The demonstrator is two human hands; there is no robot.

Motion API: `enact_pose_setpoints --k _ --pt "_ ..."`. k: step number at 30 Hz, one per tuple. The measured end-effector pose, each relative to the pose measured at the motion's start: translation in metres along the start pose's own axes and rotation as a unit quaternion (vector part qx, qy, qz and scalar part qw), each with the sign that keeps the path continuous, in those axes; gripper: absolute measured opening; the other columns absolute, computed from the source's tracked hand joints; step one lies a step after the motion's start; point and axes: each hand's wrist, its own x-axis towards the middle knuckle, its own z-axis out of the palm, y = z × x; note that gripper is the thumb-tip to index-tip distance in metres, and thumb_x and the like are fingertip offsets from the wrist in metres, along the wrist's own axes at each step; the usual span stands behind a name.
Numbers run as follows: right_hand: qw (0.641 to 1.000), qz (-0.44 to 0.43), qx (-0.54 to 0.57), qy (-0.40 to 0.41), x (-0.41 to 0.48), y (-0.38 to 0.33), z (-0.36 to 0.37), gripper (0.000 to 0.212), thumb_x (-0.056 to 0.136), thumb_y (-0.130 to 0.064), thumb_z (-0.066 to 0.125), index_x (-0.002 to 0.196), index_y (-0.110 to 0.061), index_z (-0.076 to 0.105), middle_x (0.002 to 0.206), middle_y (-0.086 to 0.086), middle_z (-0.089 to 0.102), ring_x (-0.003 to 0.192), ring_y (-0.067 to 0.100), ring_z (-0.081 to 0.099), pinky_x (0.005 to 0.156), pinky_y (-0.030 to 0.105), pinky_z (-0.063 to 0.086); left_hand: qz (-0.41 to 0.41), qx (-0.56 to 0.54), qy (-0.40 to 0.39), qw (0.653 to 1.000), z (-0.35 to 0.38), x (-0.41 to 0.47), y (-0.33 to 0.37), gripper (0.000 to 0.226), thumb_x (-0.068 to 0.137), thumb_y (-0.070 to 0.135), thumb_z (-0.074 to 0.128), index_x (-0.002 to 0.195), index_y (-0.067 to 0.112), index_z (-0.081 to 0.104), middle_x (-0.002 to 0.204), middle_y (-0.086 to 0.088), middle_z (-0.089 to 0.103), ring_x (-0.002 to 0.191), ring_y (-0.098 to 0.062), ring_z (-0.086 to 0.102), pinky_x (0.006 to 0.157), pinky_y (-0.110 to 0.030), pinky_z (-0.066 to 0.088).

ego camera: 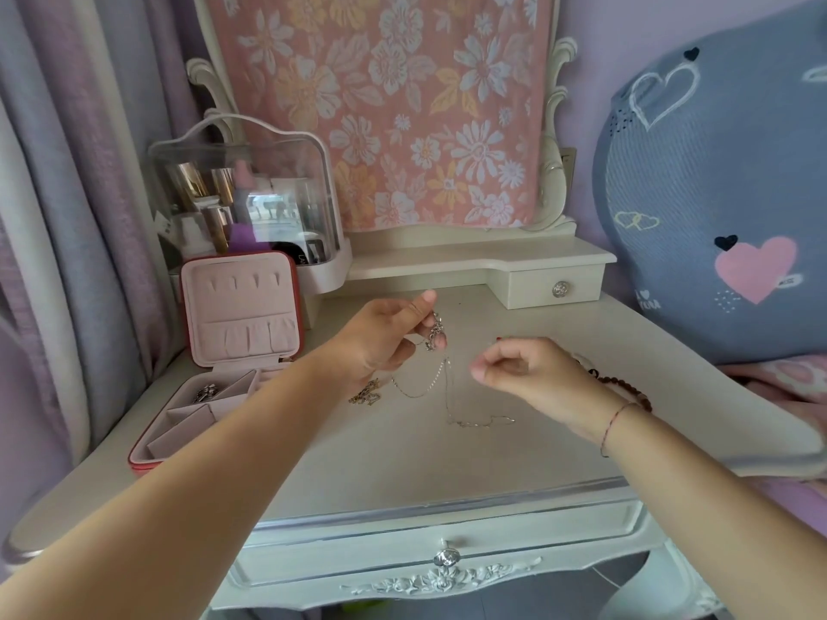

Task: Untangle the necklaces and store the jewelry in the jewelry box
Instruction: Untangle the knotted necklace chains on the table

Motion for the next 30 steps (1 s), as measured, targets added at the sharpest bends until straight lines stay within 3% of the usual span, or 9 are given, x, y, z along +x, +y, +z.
enact_pose_setpoints --k 4,9,13,17,23,27,30 --pt "0.993 -0.042 0.111 0.008 0.005 -0.023 0.011 0.005 0.086 -0.014 0.07 0.089 -0.017 0.072 0.095 0.0 0.074 0.086 0.0 0.065 0.081 0.01 0.047 0.004 0.012 0.0 1.0 0.007 0.001 0.001 0.037 0.096 0.045 0.048 0.077 0.014 0.056 0.07 -0.004 0.058 0.036 -0.008 0.021 0.039 -0.02 0.012" --pt "0.992 -0.041 0.112 0.043 0.01 -0.032 0.02 0.005 0.081 -0.016 0.075 0.078 -0.019 0.073 0.08 -0.001 0.07 0.074 0.005 0.061 0.077 0.017 0.047 0.009 0.022 0.011 1.0 0.009 0.0 0.006 0.038 0.095 0.045 0.051 0.076 0.014 0.06 0.057 0.002 0.05 0.041 -0.009 0.023 0.04 -0.019 0.016" --pt "0.991 -0.039 0.111 0.061 0.012 -0.032 0.024 0.009 0.081 -0.016 0.075 0.074 -0.02 0.071 0.079 0.004 0.067 0.072 0.009 0.056 0.076 0.023 0.045 0.007 0.021 0.013 1.0 0.011 -0.002 0.01 0.038 0.094 0.047 0.052 0.073 0.015 0.06 0.053 0.004 0.041 0.043 -0.009 0.023 0.04 -0.018 0.016" --pt "0.99 -0.04 0.124 0.063 0.011 -0.033 0.02 0.012 0.083 -0.014 0.073 0.072 -0.019 0.069 0.077 0.003 0.065 0.07 0.009 0.054 0.064 0.011 0.041 0.002 0.015 0.031 0.999 0.007 -0.002 0.011 0.041 0.094 0.047 0.052 0.07 0.015 0.057 0.05 0.007 0.027 0.044 -0.01 0.019 0.038 -0.017 0.013" --pt "0.987 -0.042 0.147 0.055 0.009 -0.037 0.011 0.016 0.087 -0.011 0.066 0.072 -0.015 0.063 0.065 -0.005 0.061 0.058 -0.001 0.053 0.057 0.006 0.038 -0.014 0.025 0.032 0.999 0.005 -0.003 0.009 0.042 0.096 0.048 0.049 0.069 0.016 0.049 0.051 0.007 0.025 0.041 -0.008 0.019 0.037 -0.016 0.014" --pt "0.983 -0.021 0.181 0.037 0.01 -0.037 0.006 0.017 0.088 -0.011 0.064 0.073 -0.017 0.063 0.076 -0.001 0.067 0.071 0.005 0.06 0.072 0.018 0.041 -0.014 0.029 0.035 0.999 0.006 -0.002 0.007 0.042 0.097 0.049 0.046 0.07 0.017 0.042 0.057 0.002 0.032 0.044 -0.01 0.022 0.039 -0.018 0.016" --pt "0.973 -0.004 0.227 0.031 0.012 -0.035 0.002 0.018 0.091 -0.008 0.059 0.075 -0.016 0.062 0.081 0.0 0.069 0.078 0.011 0.063 0.085 0.029 0.044 -0.006 0.036 0.063 0.997 0.003 -0.002 0.005 0.039 0.1 0.045 0.044 0.079 0.013 0.05 0.064 -0.002 0.053 0.049 -0.014 0.044 0.045 -0.02 0.035"
